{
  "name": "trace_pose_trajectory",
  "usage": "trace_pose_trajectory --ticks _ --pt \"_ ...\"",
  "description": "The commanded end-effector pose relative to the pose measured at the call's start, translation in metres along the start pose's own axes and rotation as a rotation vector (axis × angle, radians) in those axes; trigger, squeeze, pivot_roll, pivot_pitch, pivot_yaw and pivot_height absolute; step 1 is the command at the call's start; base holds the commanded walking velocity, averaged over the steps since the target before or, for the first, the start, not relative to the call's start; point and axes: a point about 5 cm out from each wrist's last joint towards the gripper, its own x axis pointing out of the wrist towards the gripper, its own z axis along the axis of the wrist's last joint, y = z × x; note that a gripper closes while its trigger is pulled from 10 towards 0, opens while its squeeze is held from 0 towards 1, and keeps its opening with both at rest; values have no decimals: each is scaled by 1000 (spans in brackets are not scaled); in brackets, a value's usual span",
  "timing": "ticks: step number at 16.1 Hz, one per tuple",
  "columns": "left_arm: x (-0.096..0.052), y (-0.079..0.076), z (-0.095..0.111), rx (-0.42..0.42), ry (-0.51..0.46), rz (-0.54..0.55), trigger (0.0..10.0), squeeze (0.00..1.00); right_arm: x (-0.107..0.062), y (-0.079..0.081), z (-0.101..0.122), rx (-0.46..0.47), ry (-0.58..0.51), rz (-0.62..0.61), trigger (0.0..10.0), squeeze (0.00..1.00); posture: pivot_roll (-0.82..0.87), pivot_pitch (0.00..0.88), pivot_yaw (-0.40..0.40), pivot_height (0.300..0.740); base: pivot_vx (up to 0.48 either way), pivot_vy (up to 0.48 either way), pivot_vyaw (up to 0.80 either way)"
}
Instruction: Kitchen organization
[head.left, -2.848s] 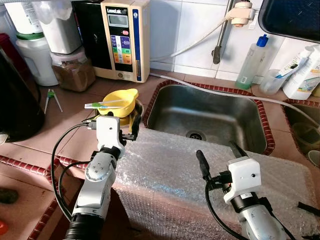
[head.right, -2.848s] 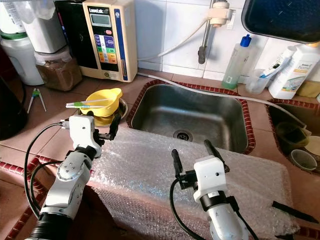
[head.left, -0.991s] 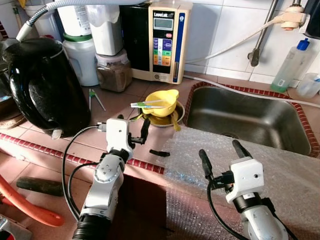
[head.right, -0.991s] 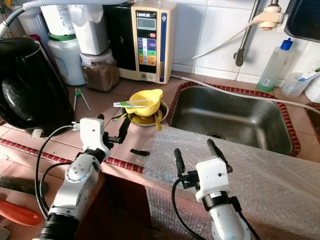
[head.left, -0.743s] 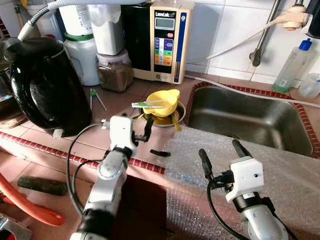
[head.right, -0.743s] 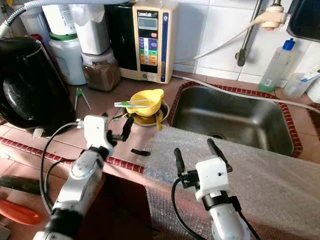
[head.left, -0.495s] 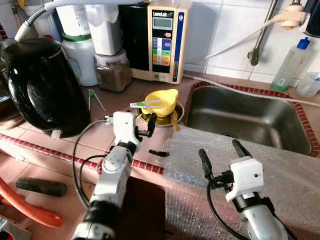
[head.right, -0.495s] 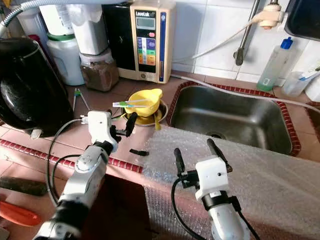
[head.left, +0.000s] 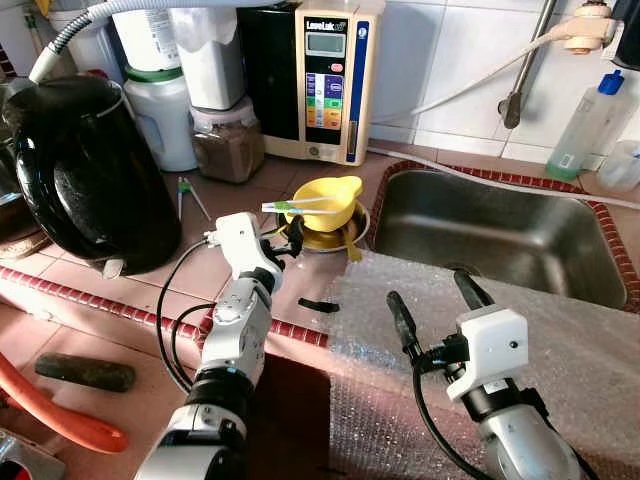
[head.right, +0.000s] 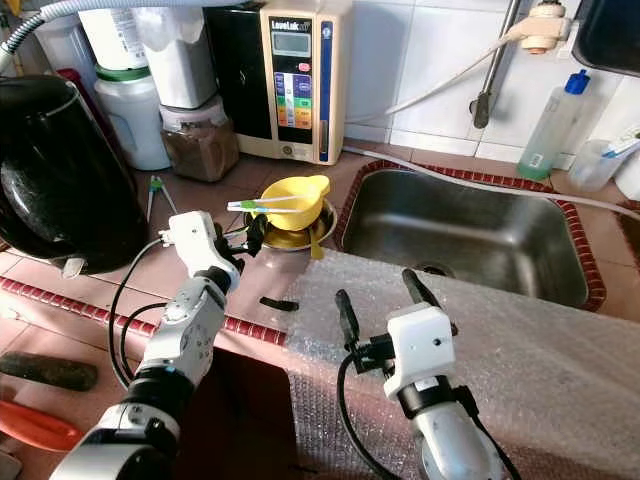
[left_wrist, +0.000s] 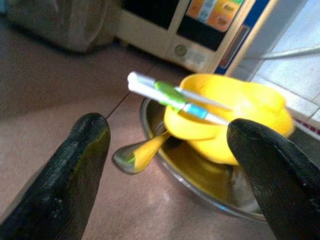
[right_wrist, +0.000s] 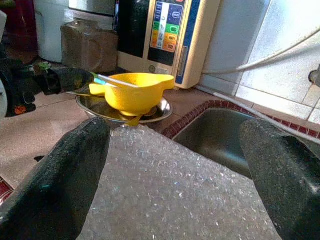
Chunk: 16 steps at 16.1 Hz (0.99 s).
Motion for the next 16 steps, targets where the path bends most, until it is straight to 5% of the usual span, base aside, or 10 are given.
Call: trace_pose_trajectory --ticks 1,2,8,12,13,16 --pt "5 1 1 -35 16 43 10000 0 -4 -2 2 1 7 -13 10000 0 -75 10 65 740 0 0 0" --pt "7 0 2 -55 10 45 10000 1000 -6 -2 1 -1 14 -17 10000 0 -81 13 68 740 0 0 0" --pt "14 -4 12 -135 -27 37 10000 1000 -7 0 0 -11 29 -14 10000 0 -70 10 77 740 0 0 0" --pt "18 -1 7 -213 32 102 10000 1000 -4 4 2 36 18 14 10000 0 -64 8 79 740 0 0 0" --pt "19 -4 6 -254 48 102 10000 0 -4 4 4 67 13 18 10000 0 -68 12 81 740 0 0 0" --pt "23 -13 5 -349 70 102 10000 0 -6 2 9 81 5 15 10000 0 -93 20 87 740 0 0 0"
